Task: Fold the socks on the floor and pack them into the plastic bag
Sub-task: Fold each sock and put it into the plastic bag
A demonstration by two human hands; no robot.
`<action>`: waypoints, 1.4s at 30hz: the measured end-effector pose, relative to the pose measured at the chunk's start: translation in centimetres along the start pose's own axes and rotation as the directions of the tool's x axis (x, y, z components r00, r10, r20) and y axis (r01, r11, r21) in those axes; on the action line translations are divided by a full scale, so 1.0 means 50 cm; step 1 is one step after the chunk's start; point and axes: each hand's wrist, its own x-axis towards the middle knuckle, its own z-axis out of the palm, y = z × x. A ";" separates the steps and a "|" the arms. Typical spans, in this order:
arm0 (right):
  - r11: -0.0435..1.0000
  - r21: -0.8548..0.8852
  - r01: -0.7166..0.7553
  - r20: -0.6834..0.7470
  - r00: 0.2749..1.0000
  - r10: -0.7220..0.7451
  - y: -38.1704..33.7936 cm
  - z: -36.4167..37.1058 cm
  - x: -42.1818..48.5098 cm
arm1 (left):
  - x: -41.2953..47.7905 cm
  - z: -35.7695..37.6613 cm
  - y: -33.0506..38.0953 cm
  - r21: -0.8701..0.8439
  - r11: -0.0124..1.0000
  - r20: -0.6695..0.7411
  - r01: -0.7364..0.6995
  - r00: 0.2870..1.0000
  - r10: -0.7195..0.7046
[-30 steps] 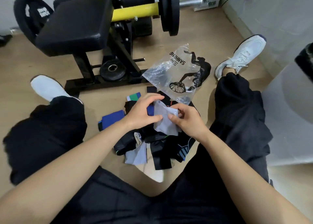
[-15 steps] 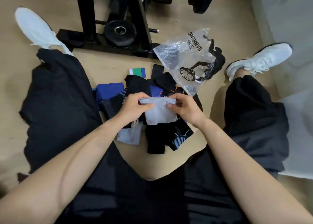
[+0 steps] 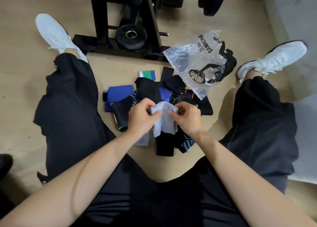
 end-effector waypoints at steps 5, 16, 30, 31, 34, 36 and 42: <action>0.964 0.266 -0.011 0.144 0.989 -0.029 -0.015 -0.002 -0.008 | -0.006 0.000 0.030 -0.285 0.953 0.178 0.106 0.982 -0.056; 0.862 0.507 -0.001 0.222 0.966 -0.130 -0.053 -0.112 0.023 | 0.051 -0.086 0.158 -0.175 0.984 0.338 -0.046 0.935 0.104; 0.774 0.612 -0.164 0.182 0.981 0.064 -0.099 -0.164 0.041 | 0.099 -0.069 0.160 -0.284 0.926 0.546 -0.249 0.752 0.370; 0.817 0.555 -0.155 0.163 0.984 0.075 -0.103 -0.170 0.063 | 0.114 -0.070 0.161 -0.244 0.931 0.531 -0.272 0.766 0.363; 0.962 0.264 -0.069 0.052 0.997 0.058 -0.083 -0.181 0.164 | 0.165 -0.068 0.146 -0.141 0.955 0.498 -0.261 0.815 0.296; 1.000 -0.021 0.007 0.015 1.000 -0.006 -0.043 -0.177 0.245 | 0.202 -0.056 0.117 -0.114 0.972 0.488 -0.207 0.840 0.237; 0.846 -0.524 0.102 0.170 0.985 -0.013 0.124 -0.095 0.427 | 0.294 0.004 0.021 -0.099 0.994 0.354 -0.045 0.932 0.077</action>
